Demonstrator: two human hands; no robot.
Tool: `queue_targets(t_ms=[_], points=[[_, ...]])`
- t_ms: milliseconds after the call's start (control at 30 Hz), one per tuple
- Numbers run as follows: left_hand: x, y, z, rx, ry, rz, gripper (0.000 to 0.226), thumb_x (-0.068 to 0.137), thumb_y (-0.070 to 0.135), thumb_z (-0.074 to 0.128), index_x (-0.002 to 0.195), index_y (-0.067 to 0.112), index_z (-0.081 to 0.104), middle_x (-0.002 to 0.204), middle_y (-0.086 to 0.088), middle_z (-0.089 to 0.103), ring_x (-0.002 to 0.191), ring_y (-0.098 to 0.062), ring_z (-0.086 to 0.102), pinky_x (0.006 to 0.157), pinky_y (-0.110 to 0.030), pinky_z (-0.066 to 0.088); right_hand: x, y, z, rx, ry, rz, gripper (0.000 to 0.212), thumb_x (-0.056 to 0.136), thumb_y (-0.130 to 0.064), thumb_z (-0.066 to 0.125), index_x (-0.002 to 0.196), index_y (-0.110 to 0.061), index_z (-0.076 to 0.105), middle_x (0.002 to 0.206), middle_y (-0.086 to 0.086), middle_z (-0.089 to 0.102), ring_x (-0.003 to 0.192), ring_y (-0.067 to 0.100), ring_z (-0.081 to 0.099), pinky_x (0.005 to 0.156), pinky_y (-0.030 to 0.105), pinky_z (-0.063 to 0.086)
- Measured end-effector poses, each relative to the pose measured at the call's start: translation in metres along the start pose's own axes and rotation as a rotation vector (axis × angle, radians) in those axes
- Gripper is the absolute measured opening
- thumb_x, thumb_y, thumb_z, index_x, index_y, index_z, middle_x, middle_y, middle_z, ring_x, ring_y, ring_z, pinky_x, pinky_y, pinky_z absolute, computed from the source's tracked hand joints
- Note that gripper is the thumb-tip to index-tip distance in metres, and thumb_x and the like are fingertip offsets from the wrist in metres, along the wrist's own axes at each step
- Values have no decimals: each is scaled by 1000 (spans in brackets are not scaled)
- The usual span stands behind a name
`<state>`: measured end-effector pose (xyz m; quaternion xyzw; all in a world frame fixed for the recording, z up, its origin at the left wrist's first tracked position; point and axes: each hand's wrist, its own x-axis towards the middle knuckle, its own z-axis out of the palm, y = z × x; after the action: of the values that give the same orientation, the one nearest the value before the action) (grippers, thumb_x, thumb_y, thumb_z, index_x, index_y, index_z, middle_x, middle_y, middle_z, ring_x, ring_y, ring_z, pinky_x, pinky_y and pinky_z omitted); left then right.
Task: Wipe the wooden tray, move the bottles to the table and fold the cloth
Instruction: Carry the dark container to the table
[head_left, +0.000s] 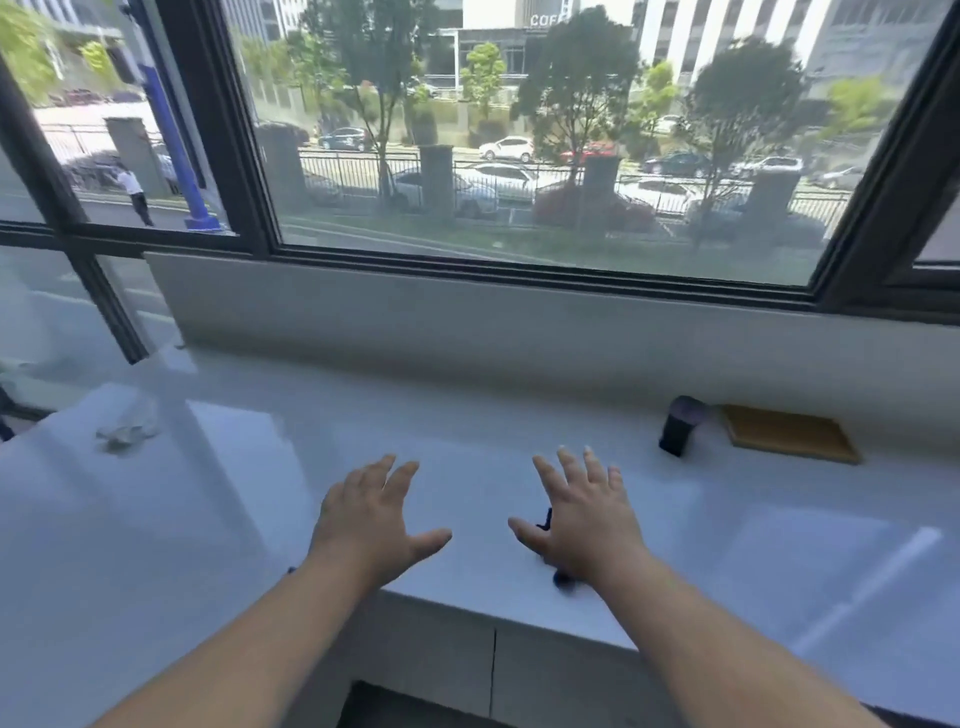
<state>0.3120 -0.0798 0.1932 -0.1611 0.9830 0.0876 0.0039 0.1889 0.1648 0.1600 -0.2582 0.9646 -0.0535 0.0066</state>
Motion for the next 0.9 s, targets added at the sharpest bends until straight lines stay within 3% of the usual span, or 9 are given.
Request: queue_targets(t_ms=[233, 400, 900], points=[[90, 157, 29, 18, -45, 131, 109, 75, 93, 43, 165, 36, 15, 174, 3, 14, 157, -24, 18, 125, -47, 23, 12, 179, -17, -2, -1, 212, 101, 83, -87, 25, 166, -32, 8, 175, 6, 9, 160, 33, 0, 128, 56, 4], [139, 237, 46, 20, -84, 232, 109, 76, 91, 48, 165, 37, 14, 175, 5, 12, 159, -22, 15, 124, -45, 25, 8, 260, -18, 9, -23, 352, 100, 85, -86, 25, 166, -32, 5, 176, 5, 7, 160, 33, -1, 128, 56, 6], [269, 335, 79, -46, -102, 468, 109, 74, 89, 54, 164, 35, 21, 174, 5, 16, 156, -21, 20, 124, -45, 27, 34, 341, -9, 3, -22, 659, 103, 78, -88, 16, 165, -33, 9, 174, 5, 14, 159, 33, 6, 128, 55, 10]])
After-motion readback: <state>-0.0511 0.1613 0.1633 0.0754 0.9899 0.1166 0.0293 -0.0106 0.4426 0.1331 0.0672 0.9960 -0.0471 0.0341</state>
